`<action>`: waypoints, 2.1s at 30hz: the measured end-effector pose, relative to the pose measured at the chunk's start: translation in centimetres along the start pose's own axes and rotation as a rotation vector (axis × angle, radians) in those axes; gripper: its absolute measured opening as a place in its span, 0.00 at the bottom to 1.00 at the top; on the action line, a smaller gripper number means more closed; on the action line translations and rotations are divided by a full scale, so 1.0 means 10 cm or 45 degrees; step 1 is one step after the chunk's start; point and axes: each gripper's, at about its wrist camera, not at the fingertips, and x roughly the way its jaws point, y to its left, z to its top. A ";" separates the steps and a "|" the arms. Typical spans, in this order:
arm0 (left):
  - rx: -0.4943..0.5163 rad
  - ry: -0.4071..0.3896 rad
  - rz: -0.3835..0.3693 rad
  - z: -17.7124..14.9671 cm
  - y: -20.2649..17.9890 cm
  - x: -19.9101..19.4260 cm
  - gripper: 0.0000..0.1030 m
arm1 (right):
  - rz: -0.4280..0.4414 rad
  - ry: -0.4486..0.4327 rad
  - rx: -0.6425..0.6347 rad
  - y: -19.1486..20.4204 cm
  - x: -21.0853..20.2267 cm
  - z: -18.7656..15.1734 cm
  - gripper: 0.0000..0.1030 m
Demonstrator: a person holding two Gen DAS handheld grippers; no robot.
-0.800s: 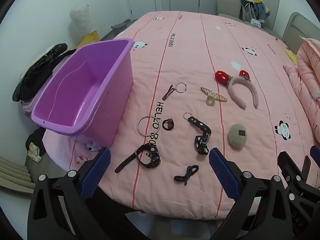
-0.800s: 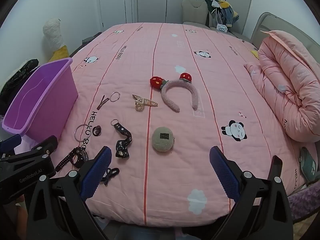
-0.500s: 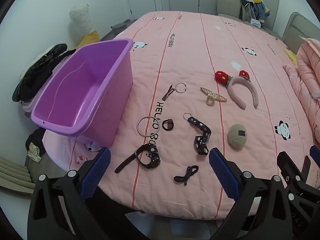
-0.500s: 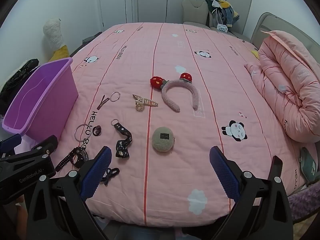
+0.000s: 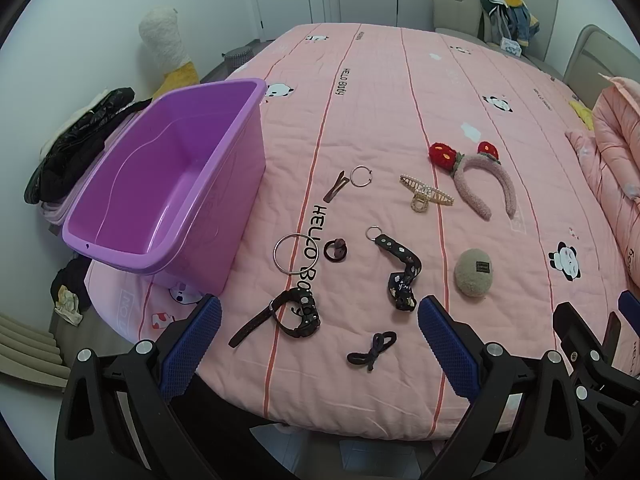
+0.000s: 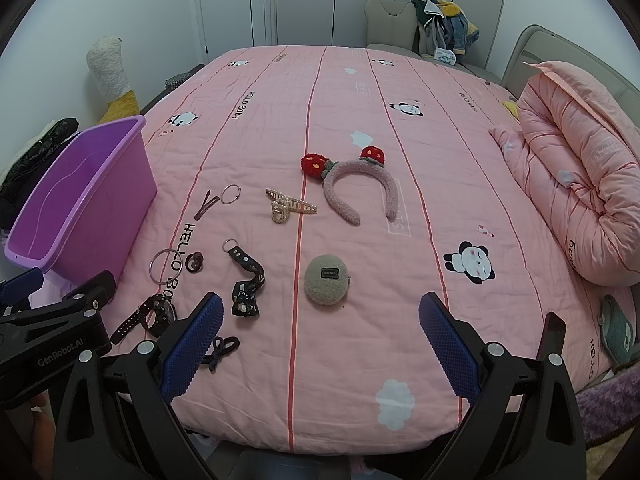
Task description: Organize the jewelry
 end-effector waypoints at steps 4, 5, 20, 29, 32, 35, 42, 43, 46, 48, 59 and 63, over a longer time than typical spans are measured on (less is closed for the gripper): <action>0.000 -0.001 0.000 0.00 0.00 0.00 0.94 | 0.000 -0.001 0.000 0.00 0.00 0.00 0.91; 0.000 -0.001 0.000 0.00 0.00 0.00 0.94 | 0.000 -0.001 0.000 0.00 0.00 0.00 0.91; 0.001 -0.003 0.001 0.03 -0.02 -0.01 0.94 | 0.003 -0.001 0.002 -0.01 0.01 -0.01 0.91; 0.001 -0.003 0.002 0.05 0.00 -0.02 0.94 | 0.005 -0.001 0.004 -0.04 -0.02 0.00 0.91; 0.002 -0.004 0.003 0.06 0.00 -0.02 0.94 | 0.006 -0.001 0.005 0.00 0.02 -0.02 0.91; 0.002 -0.004 0.003 0.06 0.00 -0.02 0.94 | 0.006 -0.001 0.006 -0.02 0.02 -0.02 0.91; 0.000 0.000 0.004 0.02 0.01 -0.02 0.94 | 0.008 0.002 0.008 -0.04 0.04 -0.03 0.91; 0.000 0.002 0.006 0.02 0.02 -0.01 0.94 | 0.010 0.004 0.009 -0.03 0.04 -0.04 0.91; -0.003 0.003 0.012 -0.01 0.03 0.04 0.94 | 0.017 0.012 0.018 -0.03 0.08 -0.11 0.91; -0.014 0.013 0.013 -0.07 0.05 0.10 0.94 | 0.027 0.022 0.026 -0.12 0.15 -0.13 0.91; -0.073 0.096 0.058 -0.45 0.39 0.58 0.94 | 0.080 0.099 0.043 -0.29 0.59 -0.46 0.91; -0.107 0.118 0.059 -0.58 0.55 0.76 0.94 | 0.105 0.108 0.044 -0.33 0.75 -0.58 0.91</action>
